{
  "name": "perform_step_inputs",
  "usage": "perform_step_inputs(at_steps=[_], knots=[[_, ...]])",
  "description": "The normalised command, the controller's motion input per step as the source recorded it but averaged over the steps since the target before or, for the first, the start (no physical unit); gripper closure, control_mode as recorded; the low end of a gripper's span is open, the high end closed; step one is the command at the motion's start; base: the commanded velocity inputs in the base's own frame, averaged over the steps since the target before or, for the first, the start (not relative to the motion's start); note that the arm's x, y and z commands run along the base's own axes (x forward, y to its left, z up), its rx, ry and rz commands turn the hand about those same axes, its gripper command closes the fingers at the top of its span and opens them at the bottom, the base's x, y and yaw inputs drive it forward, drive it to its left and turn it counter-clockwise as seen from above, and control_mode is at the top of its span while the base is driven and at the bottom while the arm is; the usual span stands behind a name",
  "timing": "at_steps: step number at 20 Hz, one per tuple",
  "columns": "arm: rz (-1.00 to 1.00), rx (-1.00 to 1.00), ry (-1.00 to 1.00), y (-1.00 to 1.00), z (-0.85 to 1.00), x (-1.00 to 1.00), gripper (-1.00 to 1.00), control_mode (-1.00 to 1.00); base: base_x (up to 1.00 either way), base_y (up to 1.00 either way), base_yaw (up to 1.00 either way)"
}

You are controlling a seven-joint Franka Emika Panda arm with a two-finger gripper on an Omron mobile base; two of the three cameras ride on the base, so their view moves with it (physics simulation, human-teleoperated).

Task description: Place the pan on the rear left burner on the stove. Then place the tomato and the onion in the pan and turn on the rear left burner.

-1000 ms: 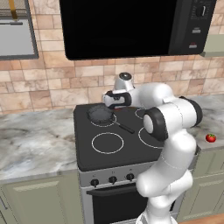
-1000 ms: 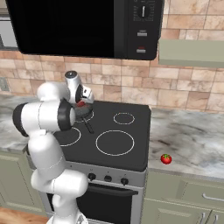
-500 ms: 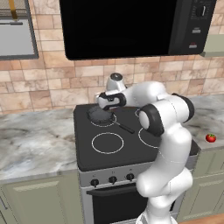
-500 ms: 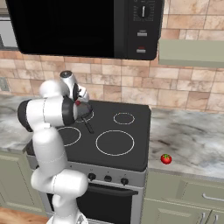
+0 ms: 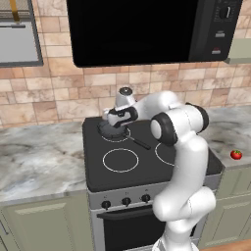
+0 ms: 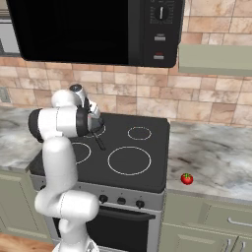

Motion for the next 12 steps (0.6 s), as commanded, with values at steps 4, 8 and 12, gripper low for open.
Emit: perform_step_inputs(at_steps=[4, 8, 12], knots=[[0.0, 0.0, 0.01, 0.14, -0.2, 0.23, 1.0, -1.0, 0.0, 0.0, 0.0], [0.0, 0.0, 0.01, 0.05, -0.14, 0.23, 1.0, -1.0, 0.0, 0.0, 0.0], [0.0, 0.0, 0.01, 0.0, -0.17, 0.21, 1.0, -1.0, 0.0, 0.0, 0.0]])
